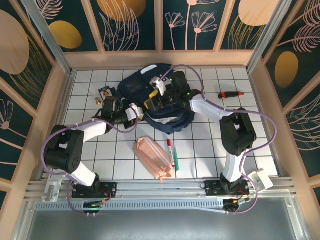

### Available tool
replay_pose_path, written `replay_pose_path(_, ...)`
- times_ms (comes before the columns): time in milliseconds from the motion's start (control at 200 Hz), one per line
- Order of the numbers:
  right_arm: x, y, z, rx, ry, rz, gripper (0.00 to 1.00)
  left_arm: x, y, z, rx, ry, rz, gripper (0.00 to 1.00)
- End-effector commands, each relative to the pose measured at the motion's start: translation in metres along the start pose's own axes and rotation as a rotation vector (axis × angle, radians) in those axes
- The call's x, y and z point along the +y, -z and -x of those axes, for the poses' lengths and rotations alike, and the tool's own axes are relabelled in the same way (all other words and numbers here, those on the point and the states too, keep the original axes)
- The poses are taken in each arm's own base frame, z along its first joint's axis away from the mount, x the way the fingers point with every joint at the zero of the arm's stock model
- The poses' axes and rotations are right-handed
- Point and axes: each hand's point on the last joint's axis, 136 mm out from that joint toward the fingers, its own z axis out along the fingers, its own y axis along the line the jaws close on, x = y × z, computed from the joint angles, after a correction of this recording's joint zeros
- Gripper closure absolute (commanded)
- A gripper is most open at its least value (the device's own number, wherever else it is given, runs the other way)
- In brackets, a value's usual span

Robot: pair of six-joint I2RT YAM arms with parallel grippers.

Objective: Pack books, pencil case, and school supplies into a backpack

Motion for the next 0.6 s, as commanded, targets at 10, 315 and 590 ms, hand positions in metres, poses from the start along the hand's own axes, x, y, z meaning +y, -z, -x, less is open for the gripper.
replay_pose_path(10, -0.036, -0.005, -0.001, 0.082, -0.235, -0.237, 0.42, 0.003, 0.000, 0.024, -0.099, -0.098, 0.000, 1.00)
replay_pose_path(315, -0.029, -0.045, -0.013, 0.335, -0.335, -0.385, 0.39, 0.002, 0.001, 0.024, -0.107, -0.110, 0.010, 1.00)
replay_pose_path(590, -0.042, -0.057, -0.068, 0.527, -0.406, -0.571, 0.44, 0.005, 0.003, 0.030, -0.125, -0.148, 0.025, 1.00)
